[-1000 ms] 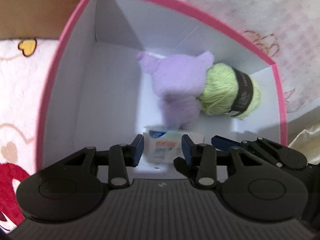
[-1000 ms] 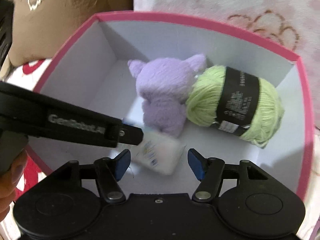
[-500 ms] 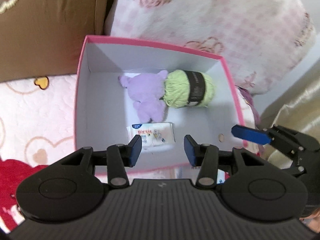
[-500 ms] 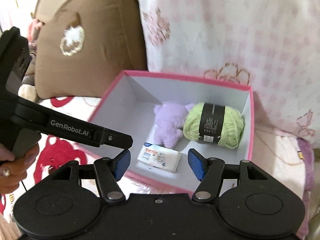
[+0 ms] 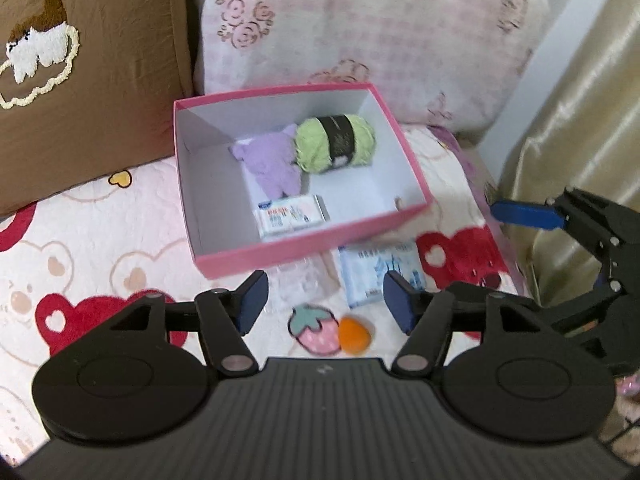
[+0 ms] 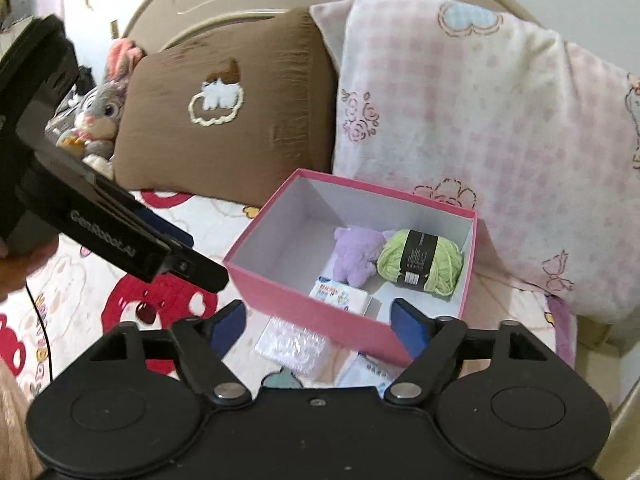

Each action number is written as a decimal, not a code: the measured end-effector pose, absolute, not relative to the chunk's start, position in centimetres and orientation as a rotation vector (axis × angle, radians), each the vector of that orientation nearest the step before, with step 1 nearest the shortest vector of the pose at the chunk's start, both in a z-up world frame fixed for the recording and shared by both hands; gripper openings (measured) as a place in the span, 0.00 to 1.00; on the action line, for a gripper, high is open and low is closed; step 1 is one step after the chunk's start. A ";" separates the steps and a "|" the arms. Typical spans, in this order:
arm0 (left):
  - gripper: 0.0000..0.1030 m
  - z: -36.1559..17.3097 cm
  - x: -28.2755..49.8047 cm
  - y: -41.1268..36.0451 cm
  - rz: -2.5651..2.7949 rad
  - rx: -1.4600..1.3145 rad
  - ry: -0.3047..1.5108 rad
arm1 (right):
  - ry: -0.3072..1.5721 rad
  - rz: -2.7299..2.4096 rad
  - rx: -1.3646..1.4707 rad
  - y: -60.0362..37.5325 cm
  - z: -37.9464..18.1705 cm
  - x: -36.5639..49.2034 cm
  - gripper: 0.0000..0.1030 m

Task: Organize objects
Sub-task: 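Open the left tool to drop the tissue pack and withdraw, then reach the left tool to the orange sponge and close on it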

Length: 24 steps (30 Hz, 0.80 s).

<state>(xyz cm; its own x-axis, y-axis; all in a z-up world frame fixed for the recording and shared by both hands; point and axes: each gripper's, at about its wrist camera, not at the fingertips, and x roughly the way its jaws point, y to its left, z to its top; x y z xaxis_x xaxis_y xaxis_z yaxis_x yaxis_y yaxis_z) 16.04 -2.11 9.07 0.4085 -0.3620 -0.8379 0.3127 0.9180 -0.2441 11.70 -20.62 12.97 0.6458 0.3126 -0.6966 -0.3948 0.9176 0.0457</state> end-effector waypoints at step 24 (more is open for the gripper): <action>0.76 4.8 7.9 -2.7 -0.531 -0.078 1.200 | 0.810 0.424 -0.123 -21.4 9.1 1.6 0.88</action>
<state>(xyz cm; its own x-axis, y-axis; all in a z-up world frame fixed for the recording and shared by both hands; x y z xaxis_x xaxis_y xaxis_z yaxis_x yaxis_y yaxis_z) 7.95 -2.69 4.79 0.2556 -0.4314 -0.8652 0.3503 0.8754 -0.3331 1.62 -21.45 9.13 0.6113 0.3198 -0.7239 -0.4126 0.9094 0.0533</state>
